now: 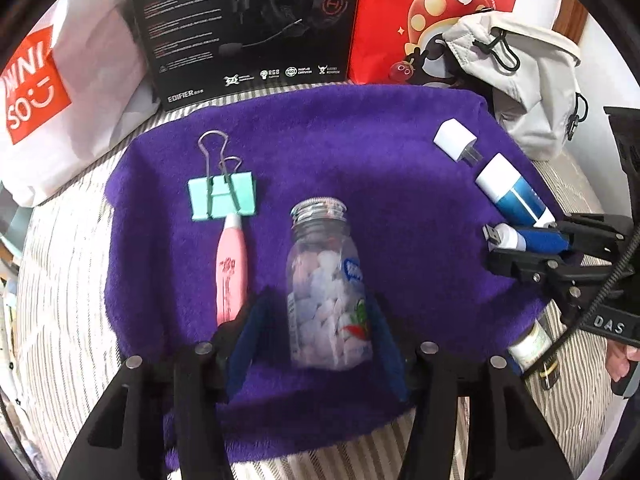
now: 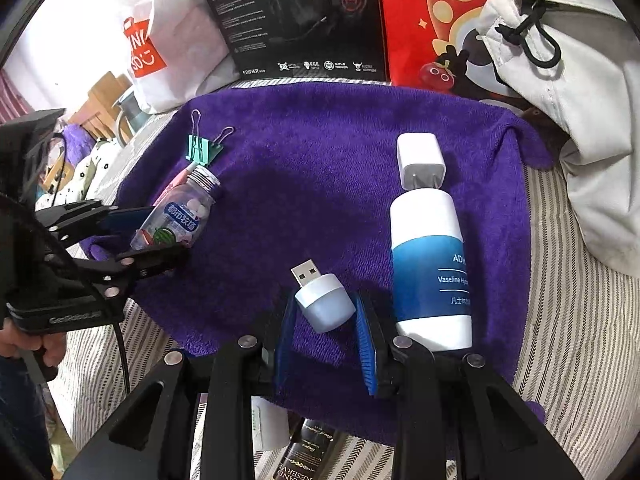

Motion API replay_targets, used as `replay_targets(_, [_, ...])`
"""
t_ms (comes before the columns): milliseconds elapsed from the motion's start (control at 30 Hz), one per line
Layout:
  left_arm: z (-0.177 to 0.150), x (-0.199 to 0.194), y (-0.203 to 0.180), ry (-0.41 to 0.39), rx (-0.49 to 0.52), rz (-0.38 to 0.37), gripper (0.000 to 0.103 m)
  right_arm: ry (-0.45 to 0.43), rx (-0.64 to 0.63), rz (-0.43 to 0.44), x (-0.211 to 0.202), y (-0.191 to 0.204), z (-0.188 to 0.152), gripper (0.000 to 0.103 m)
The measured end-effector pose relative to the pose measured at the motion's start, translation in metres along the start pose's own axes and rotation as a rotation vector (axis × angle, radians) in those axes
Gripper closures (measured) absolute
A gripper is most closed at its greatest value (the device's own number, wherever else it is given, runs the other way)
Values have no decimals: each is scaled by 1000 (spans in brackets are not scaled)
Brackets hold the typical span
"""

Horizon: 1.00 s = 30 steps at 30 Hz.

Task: Organize rigid objects
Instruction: 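Set the pill jar on the purple towel while right tool sets the USB light there, then grasp the blue round cap with left tool while right tool grasps the Grand Reserve bottle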

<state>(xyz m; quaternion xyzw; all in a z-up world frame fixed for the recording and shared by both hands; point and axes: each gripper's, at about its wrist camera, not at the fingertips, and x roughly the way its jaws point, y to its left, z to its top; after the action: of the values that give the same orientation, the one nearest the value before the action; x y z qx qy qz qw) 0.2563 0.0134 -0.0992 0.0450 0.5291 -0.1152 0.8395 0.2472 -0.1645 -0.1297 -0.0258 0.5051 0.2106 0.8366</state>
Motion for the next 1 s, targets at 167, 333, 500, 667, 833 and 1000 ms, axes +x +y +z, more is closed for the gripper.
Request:
replay_targets(167, [-8, -23, 4, -32, -27, 9, 34, 4, -44, -38, 1, 7, -2, 73])
replay_targets(333, [-20, -52, 8, -76, -61, -4, 29, 15, -99, -79, 3, 14, -3, 72])
replay_targets(500, [-36, -73, 12, -98, -89, -7, 29, 52, -128, -72, 4, 14, 1, 68])
replay_targets(667, [-56, -91, 20, -113, -119, -15, 28, 90, -102, -57, 1, 14, 0, 59])
replay_targets(833, [-74, -100, 21, -118, -136, -14, 28, 95, -37, -67, -12, 11, -4, 59])
replay_targets(1000, [-90, -103, 16, -115, -147, -22, 28, 30, -41, -103, -47, 19, -22, 52])
